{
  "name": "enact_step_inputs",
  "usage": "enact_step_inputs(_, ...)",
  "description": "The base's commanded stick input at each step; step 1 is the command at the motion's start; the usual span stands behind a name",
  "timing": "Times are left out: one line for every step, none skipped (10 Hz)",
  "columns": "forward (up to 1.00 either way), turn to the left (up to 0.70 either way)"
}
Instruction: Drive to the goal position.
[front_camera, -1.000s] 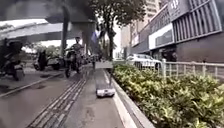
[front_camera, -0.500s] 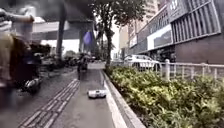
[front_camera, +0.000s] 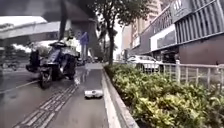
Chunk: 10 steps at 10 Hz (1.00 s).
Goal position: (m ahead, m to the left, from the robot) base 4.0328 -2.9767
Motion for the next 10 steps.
enact_step_inputs(0.69, 0.01)
enact_step_inputs(0.69, 0.01)
enact_step_inputs(0.69, 0.01)
enact_step_inputs(0.69, 0.01)
enact_step_inputs(0.69, 0.01)
enact_step_inputs(0.70, 0.01)
enact_step_inputs(0.68, 0.01)
enact_step_inputs(0.68, 0.01)
enact_step_inputs(0.68, 0.01)
enact_step_inputs(0.68, 0.01)
